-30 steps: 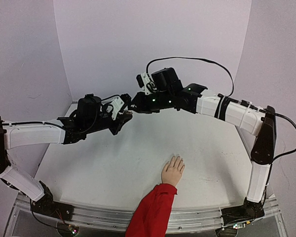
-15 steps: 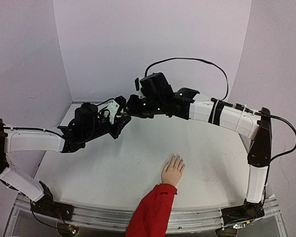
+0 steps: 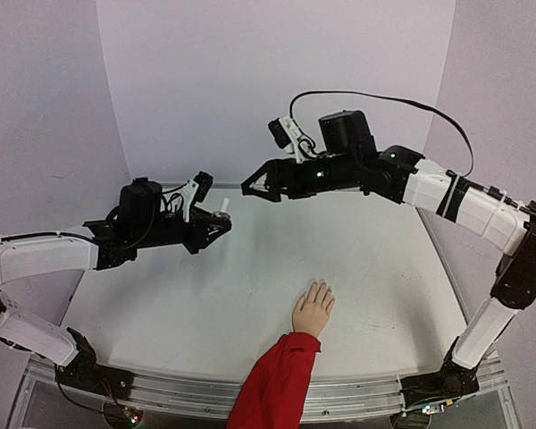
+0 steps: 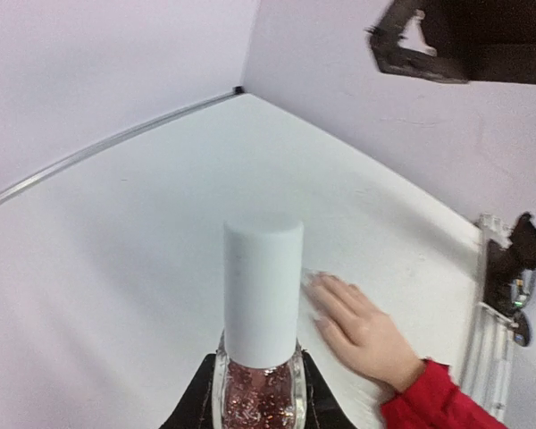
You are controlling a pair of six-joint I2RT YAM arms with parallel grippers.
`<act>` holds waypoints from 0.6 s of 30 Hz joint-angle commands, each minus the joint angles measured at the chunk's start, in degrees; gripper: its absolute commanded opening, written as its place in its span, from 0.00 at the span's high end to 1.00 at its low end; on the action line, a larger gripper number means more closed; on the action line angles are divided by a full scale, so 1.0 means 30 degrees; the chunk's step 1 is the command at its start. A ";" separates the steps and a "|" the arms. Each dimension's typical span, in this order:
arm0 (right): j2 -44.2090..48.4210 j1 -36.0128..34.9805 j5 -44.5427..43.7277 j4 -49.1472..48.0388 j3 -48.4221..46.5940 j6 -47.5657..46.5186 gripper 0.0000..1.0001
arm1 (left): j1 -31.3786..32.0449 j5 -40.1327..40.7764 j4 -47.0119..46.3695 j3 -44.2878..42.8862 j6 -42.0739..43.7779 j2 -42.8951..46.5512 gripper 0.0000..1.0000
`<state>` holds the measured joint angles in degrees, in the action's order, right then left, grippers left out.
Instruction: Paint the nails
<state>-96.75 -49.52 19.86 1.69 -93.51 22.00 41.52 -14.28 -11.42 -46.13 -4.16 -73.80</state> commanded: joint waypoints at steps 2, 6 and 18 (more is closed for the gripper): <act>0.0929 0.1076 0.6470 -0.3314 0.1337 -0.2289 0.16 | -0.0004 -0.9697 0.0282 -0.2577 -0.2476 0.0452 1.00; 0.0501 0.1164 0.9240 -0.4053 0.1016 -0.2779 0.23 | -0.0009 -1.3426 0.0289 -0.3508 -0.3919 -0.0099 1.00; -0.0456 0.1128 1.3370 -0.7348 0.1455 -0.0905 0.43 | -0.0011 -1.5741 0.0284 -0.4316 -0.4132 -0.0932 1.00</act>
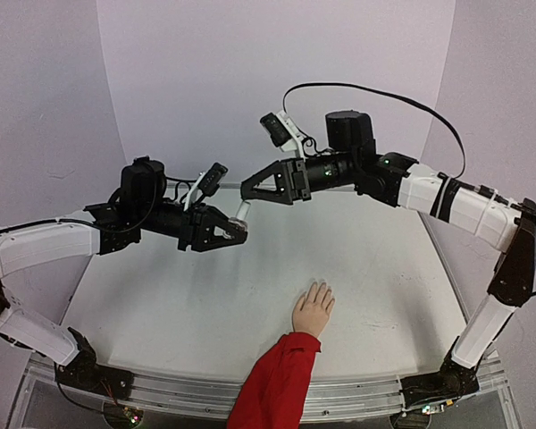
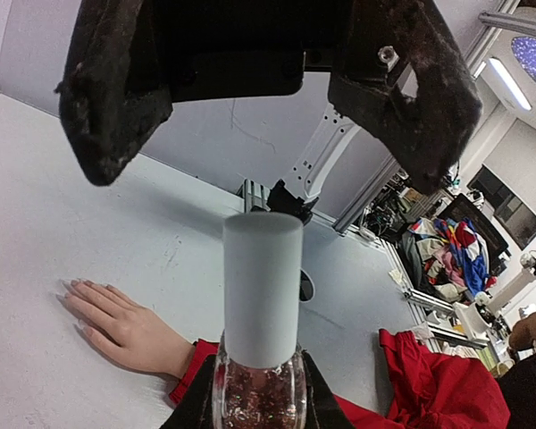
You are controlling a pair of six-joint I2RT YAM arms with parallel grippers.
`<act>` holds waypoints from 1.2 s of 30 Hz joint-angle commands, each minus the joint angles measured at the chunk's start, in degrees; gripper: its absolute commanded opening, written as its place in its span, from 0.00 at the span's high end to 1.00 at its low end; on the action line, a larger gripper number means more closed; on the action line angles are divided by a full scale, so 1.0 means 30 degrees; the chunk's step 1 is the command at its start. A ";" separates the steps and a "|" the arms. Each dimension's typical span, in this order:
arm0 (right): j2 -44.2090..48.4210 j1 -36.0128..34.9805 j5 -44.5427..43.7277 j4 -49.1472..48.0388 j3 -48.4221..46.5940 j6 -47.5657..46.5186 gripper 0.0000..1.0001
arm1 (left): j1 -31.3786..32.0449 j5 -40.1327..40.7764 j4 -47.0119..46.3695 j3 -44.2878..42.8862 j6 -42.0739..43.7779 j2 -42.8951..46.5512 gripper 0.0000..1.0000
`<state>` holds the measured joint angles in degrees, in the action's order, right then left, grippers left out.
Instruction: Paint the nails
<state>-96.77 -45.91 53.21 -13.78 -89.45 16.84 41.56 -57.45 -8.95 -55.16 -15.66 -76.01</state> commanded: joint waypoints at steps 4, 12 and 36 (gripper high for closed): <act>-0.0862 -0.0171 0.2574 -0.2502 0.0013 0.1022 0.50 | -0.0026 -0.1502 -0.0548 -0.1379 -0.0302 -0.0288 1.00; -0.1112 -0.0339 0.2766 -0.2910 0.0531 0.1205 0.58 | -0.0024 -0.1228 -0.0532 -0.1280 -0.0074 -0.0003 1.00; -0.2515 -0.2195 -0.9038 -0.1768 0.2308 0.3164 1.00 | 0.0004 1.7080 -0.2361 -0.3003 0.2610 -0.1118 1.00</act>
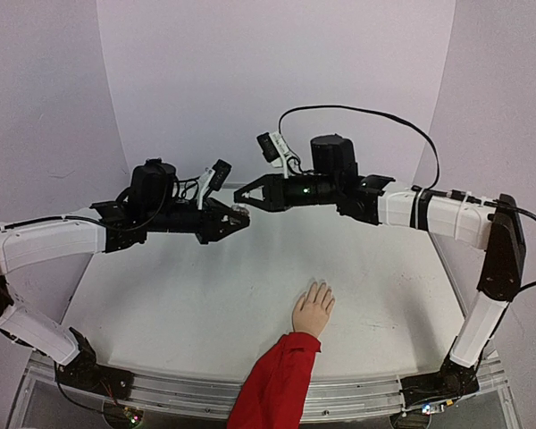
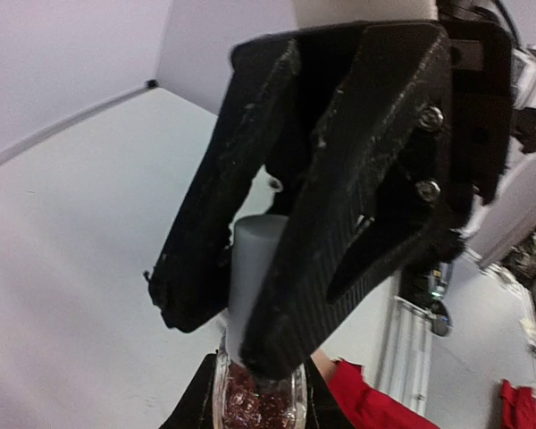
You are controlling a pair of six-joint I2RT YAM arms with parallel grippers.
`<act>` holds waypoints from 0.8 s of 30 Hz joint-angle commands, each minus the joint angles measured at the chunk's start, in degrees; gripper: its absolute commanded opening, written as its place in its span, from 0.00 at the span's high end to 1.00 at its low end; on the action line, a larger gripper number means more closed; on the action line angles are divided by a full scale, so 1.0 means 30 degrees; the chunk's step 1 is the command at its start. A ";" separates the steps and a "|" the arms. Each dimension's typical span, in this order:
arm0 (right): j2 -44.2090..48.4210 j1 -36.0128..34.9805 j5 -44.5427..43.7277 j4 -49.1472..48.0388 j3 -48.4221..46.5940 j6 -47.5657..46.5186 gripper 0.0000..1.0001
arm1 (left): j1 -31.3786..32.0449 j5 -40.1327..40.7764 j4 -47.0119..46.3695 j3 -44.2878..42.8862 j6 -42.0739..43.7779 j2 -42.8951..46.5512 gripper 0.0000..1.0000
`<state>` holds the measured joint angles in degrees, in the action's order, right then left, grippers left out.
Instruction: Paint the nails
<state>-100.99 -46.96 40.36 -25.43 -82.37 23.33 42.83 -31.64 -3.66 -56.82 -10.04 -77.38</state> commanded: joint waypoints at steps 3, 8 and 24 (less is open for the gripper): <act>-0.2146 -0.2984 -1.1098 0.3978 -0.1423 0.3135 1.00 | -0.0410 1.0895 -0.6079 -0.2739 0.1536 -0.2238 1.00; -0.3479 -0.4271 -1.7443 0.4784 -0.2696 0.8276 1.00 | -0.0419 1.1993 -0.7217 -0.3340 0.1472 -0.4460 1.00; 0.0305 -0.2710 -1.4866 0.5406 -0.3059 0.1653 0.47 | -0.0419 0.8599 -0.6590 0.0250 -0.0807 -0.2714 1.00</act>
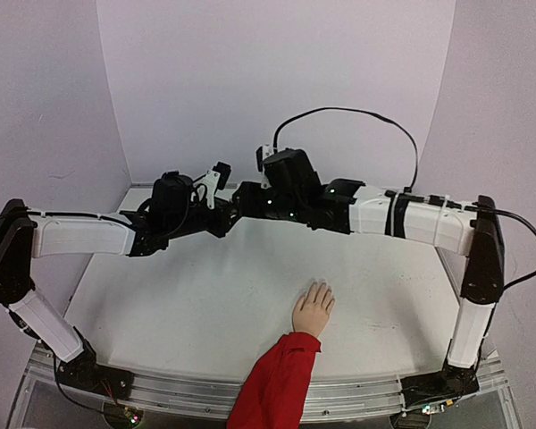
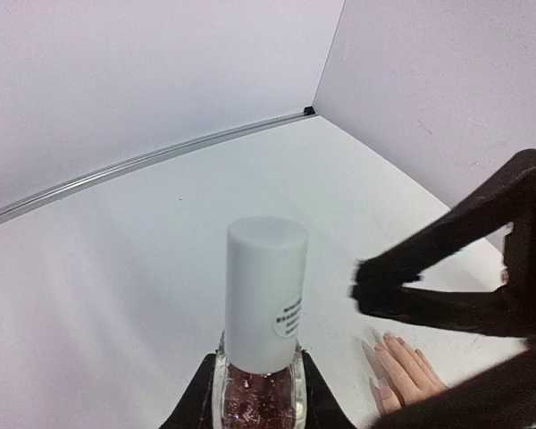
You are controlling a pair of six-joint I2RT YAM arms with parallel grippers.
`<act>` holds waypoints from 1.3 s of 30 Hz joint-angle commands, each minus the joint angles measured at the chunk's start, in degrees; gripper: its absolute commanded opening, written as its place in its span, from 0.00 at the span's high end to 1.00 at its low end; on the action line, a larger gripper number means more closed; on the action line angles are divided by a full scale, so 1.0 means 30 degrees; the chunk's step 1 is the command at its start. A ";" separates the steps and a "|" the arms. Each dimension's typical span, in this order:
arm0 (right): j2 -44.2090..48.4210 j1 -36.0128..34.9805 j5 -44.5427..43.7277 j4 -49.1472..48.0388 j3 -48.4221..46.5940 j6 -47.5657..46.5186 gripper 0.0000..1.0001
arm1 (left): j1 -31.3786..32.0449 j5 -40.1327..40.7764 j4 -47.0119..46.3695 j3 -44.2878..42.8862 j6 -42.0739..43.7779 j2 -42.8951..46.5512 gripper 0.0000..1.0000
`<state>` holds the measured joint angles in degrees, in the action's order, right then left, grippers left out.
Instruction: Paint the nails
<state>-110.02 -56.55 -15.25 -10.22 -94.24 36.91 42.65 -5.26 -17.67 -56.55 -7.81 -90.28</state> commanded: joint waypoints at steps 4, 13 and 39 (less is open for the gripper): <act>0.5156 0.2338 0.8867 0.0151 0.2038 -0.4839 0.23 | -0.0412 -0.1740 -0.0644 -0.0113 -0.2189 0.1896 1.00; 0.6253 0.5289 2.1152 -0.1838 0.3886 -0.6917 0.10 | -0.0771 -1.5901 -0.0295 -0.2676 -0.3327 0.1936 1.00; 0.3464 0.4890 2.6278 -1.1442 0.4117 -0.1018 0.76 | -0.0771 -2.1258 -0.0320 -0.4389 -0.5188 0.0707 1.00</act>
<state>-99.70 -41.12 61.71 -38.02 -80.88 31.97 40.01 -67.26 -15.73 -66.35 -23.88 -88.68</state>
